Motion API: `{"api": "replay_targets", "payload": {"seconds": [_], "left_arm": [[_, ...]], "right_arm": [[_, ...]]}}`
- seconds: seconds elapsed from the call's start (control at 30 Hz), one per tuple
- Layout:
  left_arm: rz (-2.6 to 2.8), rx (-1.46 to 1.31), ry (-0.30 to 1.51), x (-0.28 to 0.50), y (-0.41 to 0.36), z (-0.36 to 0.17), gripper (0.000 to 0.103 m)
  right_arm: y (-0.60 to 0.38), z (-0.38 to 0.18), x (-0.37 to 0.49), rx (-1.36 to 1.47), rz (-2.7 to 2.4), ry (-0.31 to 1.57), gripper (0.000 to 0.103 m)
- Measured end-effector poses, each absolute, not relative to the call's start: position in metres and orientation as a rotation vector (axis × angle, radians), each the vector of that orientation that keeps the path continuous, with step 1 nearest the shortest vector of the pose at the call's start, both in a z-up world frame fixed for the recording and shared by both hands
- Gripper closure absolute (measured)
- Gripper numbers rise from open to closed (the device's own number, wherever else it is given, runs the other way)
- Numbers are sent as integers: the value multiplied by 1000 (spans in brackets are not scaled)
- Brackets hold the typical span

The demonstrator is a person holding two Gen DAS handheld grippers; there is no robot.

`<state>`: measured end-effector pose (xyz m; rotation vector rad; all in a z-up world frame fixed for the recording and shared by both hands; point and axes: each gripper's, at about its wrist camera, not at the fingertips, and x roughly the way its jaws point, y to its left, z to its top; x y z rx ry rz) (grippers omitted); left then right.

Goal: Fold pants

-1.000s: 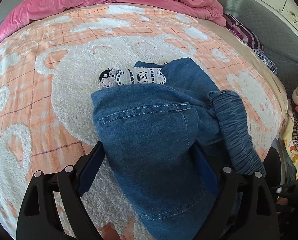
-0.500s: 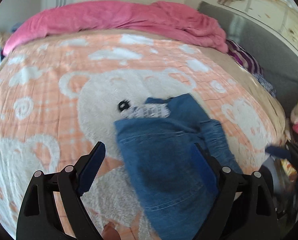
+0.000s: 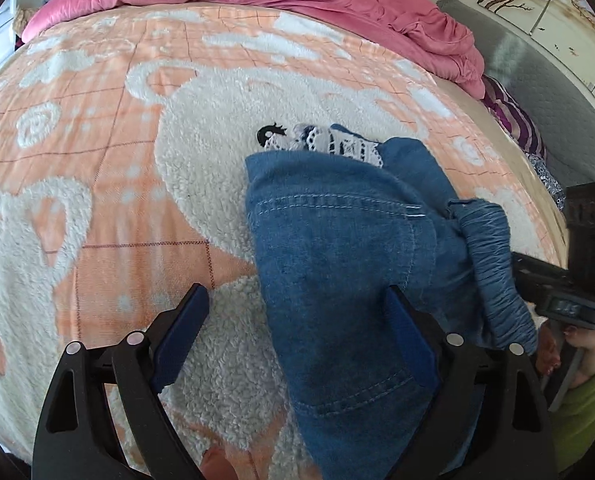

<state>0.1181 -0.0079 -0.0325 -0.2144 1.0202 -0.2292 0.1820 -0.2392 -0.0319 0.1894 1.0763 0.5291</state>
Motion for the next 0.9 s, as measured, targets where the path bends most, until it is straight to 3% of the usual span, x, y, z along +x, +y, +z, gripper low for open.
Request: {"api": "replay_targets", "payload": {"seconds": [0.07, 0.1, 0.2, 0.27, 0.33, 0.43, 0.53, 0.9], "left_arm": [[-223, -195, 1004, 118, -12, -33, 14], [-221, -190, 999, 118, -13, -33, 14], [-216, -197, 989, 119, -15, -34, 16], [-230, -176, 974, 118, -21, -32, 29], [-267, -157, 962, 115, -30, -28, 57], [-267, -103, 935, 108, -40, -21, 78], [-258, -108, 898, 103, -41, -9, 84], [-180, -106, 785, 156, -28, 53, 85]], "right_arm": [[-235, -34, 185, 191, 546, 1062, 54], [-232, -34, 187, 194, 558, 1055, 63], [-226, -36, 189, 194, 580, 1048, 78], [-227, -35, 186, 214, 582, 1037, 81], [-229, -35, 183, 242, 586, 1025, 88], [-224, -23, 171, 196, 564, 961, 93], [-219, -2, 162, 187, 586, 891, 96], [-195, 60, 220, 130, 613, 753, 96]]}}
